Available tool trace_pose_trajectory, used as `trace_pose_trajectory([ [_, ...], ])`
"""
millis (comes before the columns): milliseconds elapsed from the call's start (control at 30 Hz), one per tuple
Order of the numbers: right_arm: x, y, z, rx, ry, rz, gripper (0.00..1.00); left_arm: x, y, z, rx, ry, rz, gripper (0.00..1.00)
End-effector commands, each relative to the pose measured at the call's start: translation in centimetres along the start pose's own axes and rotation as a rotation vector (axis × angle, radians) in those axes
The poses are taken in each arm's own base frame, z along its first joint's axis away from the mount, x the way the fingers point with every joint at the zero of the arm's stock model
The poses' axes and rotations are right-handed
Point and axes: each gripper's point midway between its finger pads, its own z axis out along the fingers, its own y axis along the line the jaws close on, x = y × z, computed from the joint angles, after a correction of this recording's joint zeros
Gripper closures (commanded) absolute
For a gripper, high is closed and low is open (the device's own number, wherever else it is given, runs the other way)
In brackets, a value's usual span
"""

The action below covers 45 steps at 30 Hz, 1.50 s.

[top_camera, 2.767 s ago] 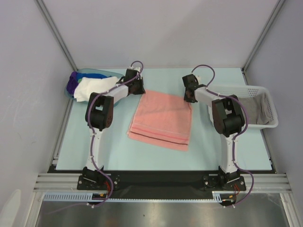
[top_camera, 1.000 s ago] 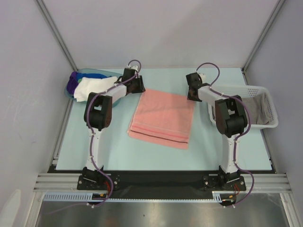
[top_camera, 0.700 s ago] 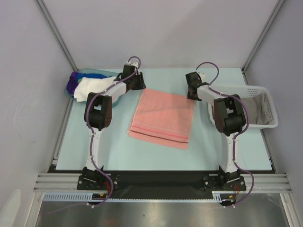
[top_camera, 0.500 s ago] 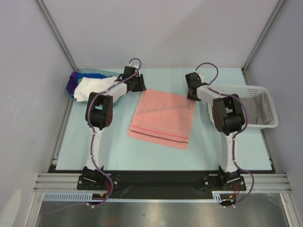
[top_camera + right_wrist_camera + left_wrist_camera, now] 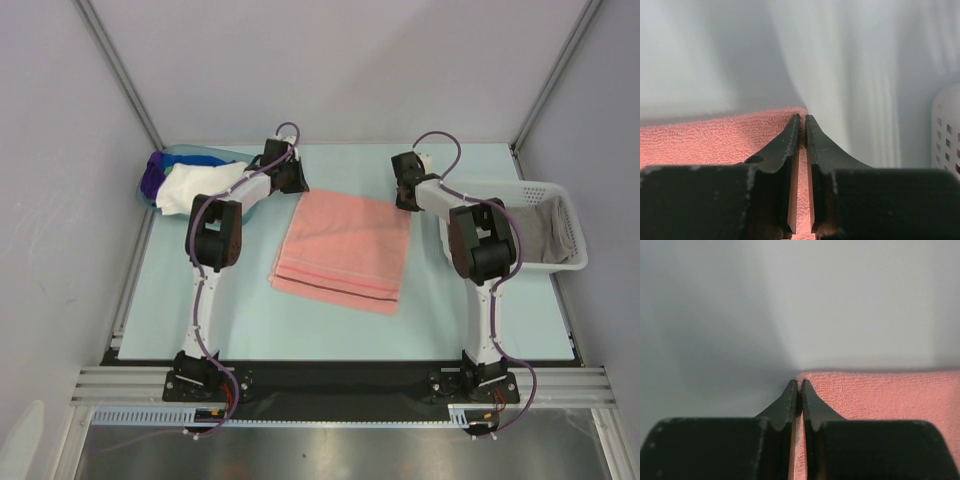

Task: Fold and stack the towels
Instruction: Fold the towel

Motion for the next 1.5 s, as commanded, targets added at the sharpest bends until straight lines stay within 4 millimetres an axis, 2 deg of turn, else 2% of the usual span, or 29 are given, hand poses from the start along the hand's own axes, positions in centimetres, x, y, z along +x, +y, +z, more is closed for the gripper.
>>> trace_pose_trajectory([
  [0,-2.0,-0.1,0.1,0.018,-0.047,0.008,0.9,-1.1,-0.7,0.1,0.032,-0.014,-0.008,0.93],
  [67,-2.4,-0.3,0.1,0.022,-0.054,0.007,0.92,-1.6,-0.9,-0.1,0.037,-0.028,-0.006,1.0],
  [233,-3.7,-0.3,-0.8,0.013,-0.094,0.013,0.97,-4.0,-2.0,-1.5,0.057,-0.097,0.016,1.0],
  [333,-4.6,-0.5,-1.8,0.009,-0.118,0.018,1.0,-6.2,-2.8,-3.5,0.063,-0.17,0.035,1.0],
  [367,-5.5,-0.6,-2.8,0.003,-0.142,0.029,1.0,-6.7,-3.2,-4.7,0.069,-0.189,0.041,0.99],
  [433,-5.6,-0.8,-3.8,0.0,-0.155,0.028,1.0,-8.0,-3.8,-6.3,0.073,-0.24,0.055,1.0],
  [467,-6.2,-1.0,-4.4,-0.006,-0.174,0.039,1.0,-7.1,-3.5,-6.5,0.067,-0.228,0.052,1.0],
  [500,-6.5,-1.2,-5.6,-0.01,-0.19,0.04,1.0,-8.6,-4.5,-8.7,0.087,-0.273,0.063,0.99],
  [567,-7.1,-1.5,-7.1,-0.018,-0.215,0.05,1.0,-8.3,-4.8,-10.1,0.087,-0.28,0.064,1.0],
  [600,-8.1,-1.9,-8.8,-0.028,-0.248,0.063,1.0,-9.3,-5.6,-12.2,0.096,-0.314,0.072,1.0],
  [633,-7.7,-2.1,-9.3,-0.031,-0.248,0.056,1.0,-9.5,-5.9,-13.3,0.098,-0.327,0.073,1.0],
  [667,-7.9,-2.2,-10.1,-0.035,-0.26,0.059,1.0,-8.6,-5.7,-13.9,0.092,-0.315,0.07,1.0],
  [700,-8.2,-2.4,-11.2,-0.041,-0.277,0.063,1.0,-8.6,-5.8,-14.7,0.092,-0.323,0.071,1.0],
  [733,-8.5,-2.6,-12.9,-0.052,-0.302,0.066,1.0,-9.4,-6.5,-17.2,0.094,-0.36,0.074,1.0],
  [767,-8.7,-2.9,-14.2,-0.058,-0.321,0.071,1.0,-9.2,-6.8,-18.2,0.097,-0.367,0.069,1.0],
  [800,-8.7,-3.1,-15.1,-0.06,-0.333,0.072,1.0,-8.0,-6.5,-18.8,0.091,-0.354,0.056,1.0],
  [833,-9.6,-3.5,-17.7,-0.084,-0.382,0.091,1.0,-8.5,-7.4,-21.5,0.102,-0.392,0.061,1.0],
  [867,-8.7,-3.3,-18.5,-0.097,-0.383,0.072,1.0,-7.1,-7.1,-22.1,0.091,-0.379,0.055,1.0],
  [933,-8.7,-3.6,-21.1,-0.113,-0.426,0.073,1.0,-6.1,-7.3,-24.2,0.093,-0.385,0.058,1.0],
  [967,-8.3,-3.8,-23.2,-0.134,-0.447,0.067,1.0,-5.9,-7.7,-26.9,0.094,-0.419,0.077,1.0],
  [1033,-8.0,-4.4,-25.9,-0.158,-0.482,0.067,1.0,-4.7,-7.8,-29.3,0.082,-0.413,0.086,1.0],
  [1067,-8.3,-5.1,-28.7,-0.192,-0.53,0.089,1.0,-4.5,-8.4,-32.0,0.09,-0.446,0.094,1.0],
  [1167,-6.7,-5.6,-31.8,-0.255,-0.551,0.085,1.0,-2.4,-9.3,-35.3,0.126,-0.436,0.13,1.0],
  [1200,-6.3,-6.0,-33.8,-0.298,-0.578,0.093,1.0,-1.6,-10.0,-37.8,0.145,-0.454,0.147,1.0],
  [1267,-5.5,-6.4,-35.9,-0.354,-0.588,0.091,1.0,-0.4,-10.3,-39.7,0.153,-0.462,0.174,1.0],
  [1300,-5.3,-6.9,-37.9,-0.399,-0.619,0.103,1.0,0.5,-10.8,-41.5,0.175,-0.471,0.187,1.0],
  [1433,-4.4,-7.6,-41.9,-0.523,-0.63,0.102,1.0,2.5,-12.1,-45.5,0.242,-0.493,0.215,1.0],
  [1467,-4.4,-7.8,-42.7,-0.543,-0.63,0.102,1.0,2.3,-12.6,-46.6,0.256,-0.506,0.216,1.0],
])
